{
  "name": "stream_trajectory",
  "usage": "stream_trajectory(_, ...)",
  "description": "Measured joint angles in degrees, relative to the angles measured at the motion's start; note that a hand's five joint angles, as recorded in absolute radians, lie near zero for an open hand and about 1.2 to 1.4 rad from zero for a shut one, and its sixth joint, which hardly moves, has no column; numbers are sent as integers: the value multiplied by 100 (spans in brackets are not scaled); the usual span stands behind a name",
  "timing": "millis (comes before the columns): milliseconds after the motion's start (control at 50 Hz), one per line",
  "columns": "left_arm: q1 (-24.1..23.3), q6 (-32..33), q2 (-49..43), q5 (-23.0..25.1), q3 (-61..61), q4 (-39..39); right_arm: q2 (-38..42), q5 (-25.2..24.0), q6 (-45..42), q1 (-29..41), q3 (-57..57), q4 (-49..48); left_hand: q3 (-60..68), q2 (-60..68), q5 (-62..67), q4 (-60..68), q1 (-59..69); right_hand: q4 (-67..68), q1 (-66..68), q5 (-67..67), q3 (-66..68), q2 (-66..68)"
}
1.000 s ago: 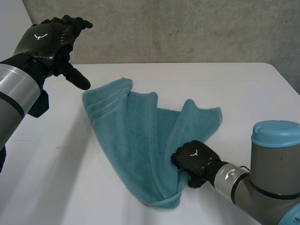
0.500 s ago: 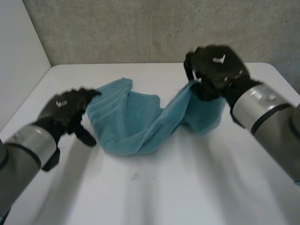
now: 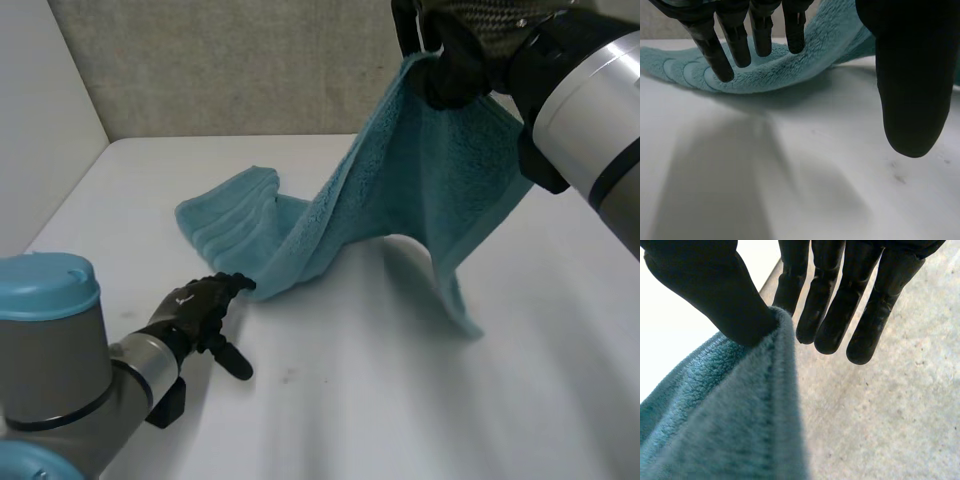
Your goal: Fold the laundry
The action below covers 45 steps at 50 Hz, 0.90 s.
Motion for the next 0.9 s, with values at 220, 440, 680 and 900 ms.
stream_trajectory(220, -216, -42, -788, -490, 751, 577, -457, -2, 63, 110, -6, 83, 0, 0, 0, 0, 0, 0, 0, 0, 0, 0)
stream_trajectory(440, -413, 26, -1459, -720, 1605, 1013, -684, -5, 97, 118, 42, 105, 131, 124, 121, 128, 82, 0, 0, 0, 0, 0)
stream_trajectory(680, -599, 44, -2154, -737, 2251, 1448, -1004, -44, 317, 56, 174, 100, 3555, 3666, 3471, 3543, 3699, 0, 0, 0, 0, 0)
stream_trajectory(900, -467, 464, -537, -754, 1856, 925, -970, -299, 221, -901, 719, 66, 5430, 5471, 5064, 5421, 4985, 0, 0, 0, 4, 0)
